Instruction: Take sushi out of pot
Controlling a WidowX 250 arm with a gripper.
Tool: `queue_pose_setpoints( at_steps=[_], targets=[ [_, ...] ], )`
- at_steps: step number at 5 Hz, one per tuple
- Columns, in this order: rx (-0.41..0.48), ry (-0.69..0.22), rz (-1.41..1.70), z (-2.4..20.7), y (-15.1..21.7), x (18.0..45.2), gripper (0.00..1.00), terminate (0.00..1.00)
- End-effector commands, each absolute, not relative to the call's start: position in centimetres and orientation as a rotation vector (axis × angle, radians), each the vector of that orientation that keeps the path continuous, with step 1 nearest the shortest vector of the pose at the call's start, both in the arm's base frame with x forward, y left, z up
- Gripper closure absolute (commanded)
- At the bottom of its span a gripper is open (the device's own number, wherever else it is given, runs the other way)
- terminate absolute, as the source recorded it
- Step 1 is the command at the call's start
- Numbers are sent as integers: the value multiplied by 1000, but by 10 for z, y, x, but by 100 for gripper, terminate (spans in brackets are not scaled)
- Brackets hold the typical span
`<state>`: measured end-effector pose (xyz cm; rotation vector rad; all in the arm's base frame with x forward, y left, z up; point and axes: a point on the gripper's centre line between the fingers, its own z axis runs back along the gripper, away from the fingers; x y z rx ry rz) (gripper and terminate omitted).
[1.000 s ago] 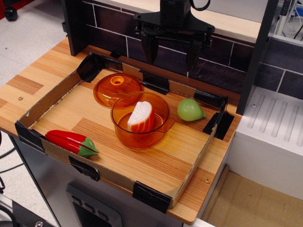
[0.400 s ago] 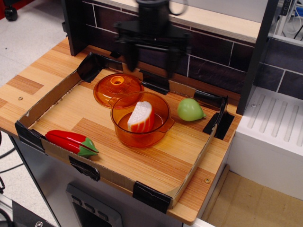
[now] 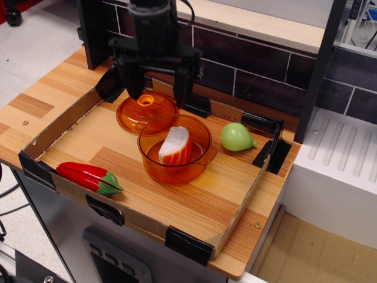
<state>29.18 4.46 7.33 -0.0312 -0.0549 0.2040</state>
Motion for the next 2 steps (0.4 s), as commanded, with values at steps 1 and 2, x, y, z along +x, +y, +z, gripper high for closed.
queue_pose_setpoints(
  at_steps=[1,2],
  targets=[
    [-41,-52,193,67,39,284,0,0],
    [-54,-50,186,65,31,279,0,0]
  ],
)
